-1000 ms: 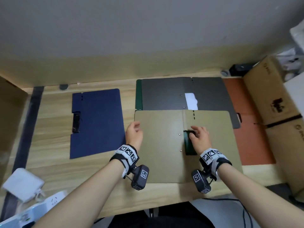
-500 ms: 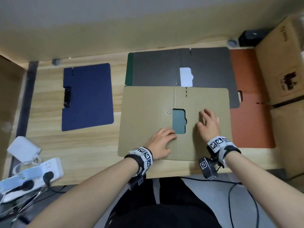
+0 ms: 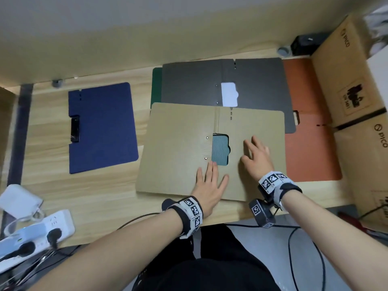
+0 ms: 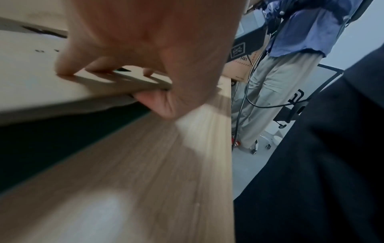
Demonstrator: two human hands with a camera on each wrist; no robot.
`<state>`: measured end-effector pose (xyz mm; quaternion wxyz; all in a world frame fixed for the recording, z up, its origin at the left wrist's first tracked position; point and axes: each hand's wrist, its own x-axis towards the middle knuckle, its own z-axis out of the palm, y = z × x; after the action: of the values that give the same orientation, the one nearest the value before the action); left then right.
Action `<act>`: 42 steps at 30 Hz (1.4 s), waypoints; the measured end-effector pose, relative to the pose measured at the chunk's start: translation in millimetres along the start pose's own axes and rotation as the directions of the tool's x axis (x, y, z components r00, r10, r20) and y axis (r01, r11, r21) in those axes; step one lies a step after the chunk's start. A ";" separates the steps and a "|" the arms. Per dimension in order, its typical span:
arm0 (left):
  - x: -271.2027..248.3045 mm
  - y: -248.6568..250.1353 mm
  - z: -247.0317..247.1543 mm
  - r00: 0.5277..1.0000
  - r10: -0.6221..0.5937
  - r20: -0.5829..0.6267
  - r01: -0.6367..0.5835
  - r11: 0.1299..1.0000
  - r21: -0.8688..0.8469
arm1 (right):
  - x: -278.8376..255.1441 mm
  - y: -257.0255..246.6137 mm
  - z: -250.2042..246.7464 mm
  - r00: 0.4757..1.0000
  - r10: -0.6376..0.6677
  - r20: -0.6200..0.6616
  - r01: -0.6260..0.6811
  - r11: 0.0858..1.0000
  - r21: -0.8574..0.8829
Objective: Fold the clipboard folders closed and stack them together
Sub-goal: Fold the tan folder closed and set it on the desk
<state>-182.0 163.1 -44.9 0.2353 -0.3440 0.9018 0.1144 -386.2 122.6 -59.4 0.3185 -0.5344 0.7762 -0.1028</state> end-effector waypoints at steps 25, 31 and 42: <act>-104.8 -210.3 -11.1 0.987 0.117 0.112 -0.127 0.987 0.095 | 25.0 -31.8 -31.6 0.984 -0.021 0.175 0.042 0.992 -0.115; -113.7 -205.6 19.2 0.972 0.015 0.234 -0.023 0.999 0.033 | 36.9 -47.5 -20.4 0.992 -0.044 0.117 0.060 0.989 -0.134; -118.4 -175.7 58.2 0.986 -0.136 0.098 0.127 0.987 0.098 | 68.0 -100.4 4.2 0.989 -0.097 0.115 0.108 0.989 -0.100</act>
<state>33.8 122.1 -43.3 0.3046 -0.3852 0.8679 0.0749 -322.4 21.6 -38.7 0.3262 -0.5946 0.7333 -0.0483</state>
